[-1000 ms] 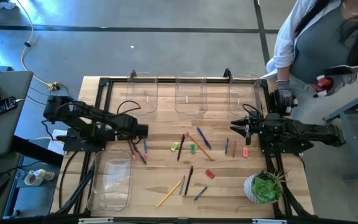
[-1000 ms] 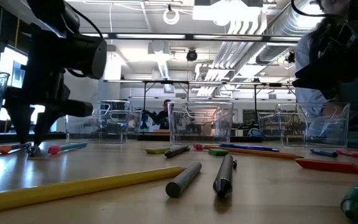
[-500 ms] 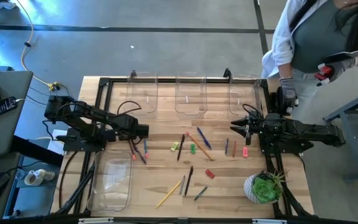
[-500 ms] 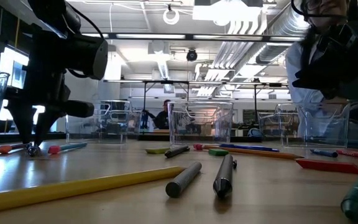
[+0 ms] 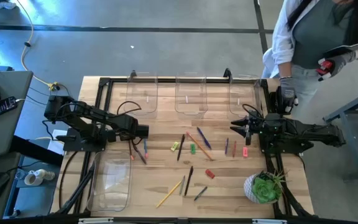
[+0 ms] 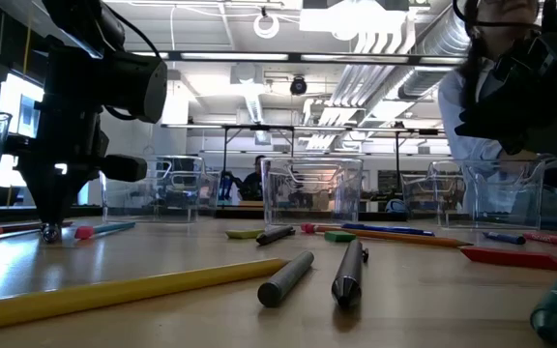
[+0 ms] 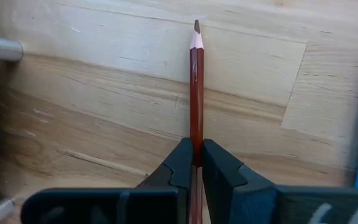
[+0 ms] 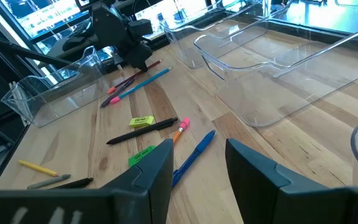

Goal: Sort crayons/erasers/pens/pencils in bins
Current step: Put the brown pencil into the top left transparent bin

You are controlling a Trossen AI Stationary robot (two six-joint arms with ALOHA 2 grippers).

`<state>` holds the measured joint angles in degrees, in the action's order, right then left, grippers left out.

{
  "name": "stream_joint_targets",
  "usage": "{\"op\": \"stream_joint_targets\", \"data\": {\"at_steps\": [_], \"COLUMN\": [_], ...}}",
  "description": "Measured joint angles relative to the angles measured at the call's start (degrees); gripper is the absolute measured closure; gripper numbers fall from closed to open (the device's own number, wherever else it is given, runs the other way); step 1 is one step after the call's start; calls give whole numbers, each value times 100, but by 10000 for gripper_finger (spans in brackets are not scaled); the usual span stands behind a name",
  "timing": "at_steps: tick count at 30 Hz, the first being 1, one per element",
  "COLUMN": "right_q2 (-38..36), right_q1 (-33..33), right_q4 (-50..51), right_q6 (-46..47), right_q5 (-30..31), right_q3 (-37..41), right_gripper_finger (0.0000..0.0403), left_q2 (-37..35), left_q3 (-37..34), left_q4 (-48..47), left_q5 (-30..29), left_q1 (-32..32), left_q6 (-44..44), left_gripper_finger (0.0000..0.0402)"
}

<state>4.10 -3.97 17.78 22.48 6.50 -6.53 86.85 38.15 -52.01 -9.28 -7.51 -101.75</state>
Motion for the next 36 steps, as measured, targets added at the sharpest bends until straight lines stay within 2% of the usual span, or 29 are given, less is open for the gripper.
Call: {"op": "stream_joint_targets", "data": {"at_steps": [12, 20, 36], "right_q2": [0, 0, 0], "right_q1": [0, 0, 0], "right_q4": [1, 3, 11], "right_q6": [0, 0, 0], "right_q5": [0, 0, 0], "right_q3": [-1, -1, -1], "right_gripper_finger": [263, 263, 263], "left_q2": [-85, -450, -1352], "left_q3": [-17, -33, -20], "left_q4": [83, 107, 110], "left_q5": [4, -63, 518], "left_q1": [-4, -20, -48], "left_q6": [-22, -24, 195], "left_gripper_finger": [390, 390, 390]}}
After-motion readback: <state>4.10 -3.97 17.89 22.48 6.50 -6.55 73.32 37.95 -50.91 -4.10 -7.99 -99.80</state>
